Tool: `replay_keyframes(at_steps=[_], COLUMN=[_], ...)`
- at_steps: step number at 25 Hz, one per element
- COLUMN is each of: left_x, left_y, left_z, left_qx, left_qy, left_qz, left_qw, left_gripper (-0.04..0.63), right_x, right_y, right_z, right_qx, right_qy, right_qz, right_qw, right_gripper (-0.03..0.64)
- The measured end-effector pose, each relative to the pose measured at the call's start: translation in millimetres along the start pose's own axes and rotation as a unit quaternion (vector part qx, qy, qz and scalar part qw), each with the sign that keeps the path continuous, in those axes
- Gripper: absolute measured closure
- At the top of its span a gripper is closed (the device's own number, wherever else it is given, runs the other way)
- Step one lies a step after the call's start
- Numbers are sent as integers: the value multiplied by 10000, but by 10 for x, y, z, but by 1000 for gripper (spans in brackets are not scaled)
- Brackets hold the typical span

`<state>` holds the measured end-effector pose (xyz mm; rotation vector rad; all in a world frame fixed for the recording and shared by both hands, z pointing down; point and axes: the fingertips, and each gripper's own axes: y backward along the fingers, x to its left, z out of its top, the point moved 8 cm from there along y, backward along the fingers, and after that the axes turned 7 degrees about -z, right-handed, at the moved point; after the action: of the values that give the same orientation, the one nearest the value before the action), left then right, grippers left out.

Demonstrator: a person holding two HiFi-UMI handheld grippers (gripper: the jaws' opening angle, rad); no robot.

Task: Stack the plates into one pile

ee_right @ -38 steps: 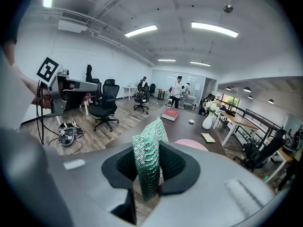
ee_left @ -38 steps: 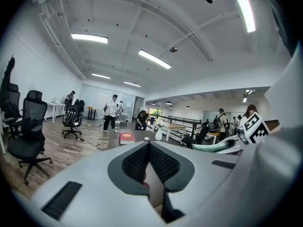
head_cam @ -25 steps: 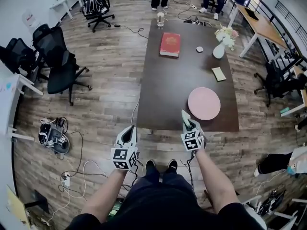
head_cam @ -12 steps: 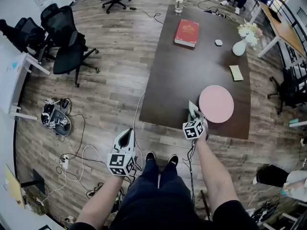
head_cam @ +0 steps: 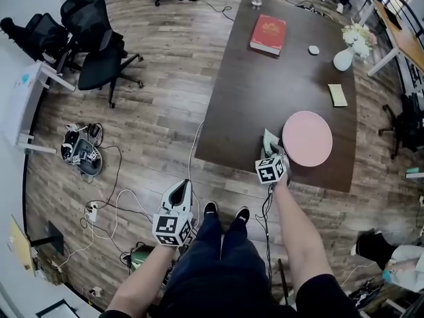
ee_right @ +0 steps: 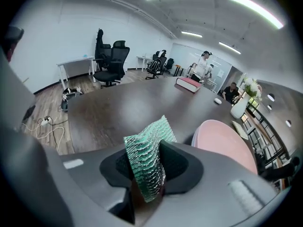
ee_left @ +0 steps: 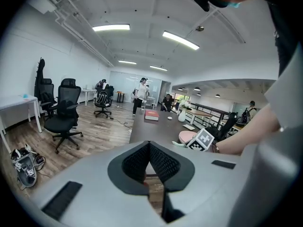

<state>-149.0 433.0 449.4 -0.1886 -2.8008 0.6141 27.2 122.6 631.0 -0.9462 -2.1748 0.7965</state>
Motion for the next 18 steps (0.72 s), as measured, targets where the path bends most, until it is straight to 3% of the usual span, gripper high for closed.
replay_keyframes(at_steps=[5, 18], left_x=[-5, 45], left_y=[53, 21], left_z=[-74, -151], left_qx=[32, 113], left_qy=[35, 91], left_qz=[33, 41], left_qw=[10000, 9999], left_gripper=[600, 600], right_x=[40, 63], right_y=[-21, 4], right_z=[46, 86], right_qx=[-50, -346], right_qy=[-475, -1370], right_qz=[609, 1142], right_qw=[9970, 9834], right_gripper=[438, 281])
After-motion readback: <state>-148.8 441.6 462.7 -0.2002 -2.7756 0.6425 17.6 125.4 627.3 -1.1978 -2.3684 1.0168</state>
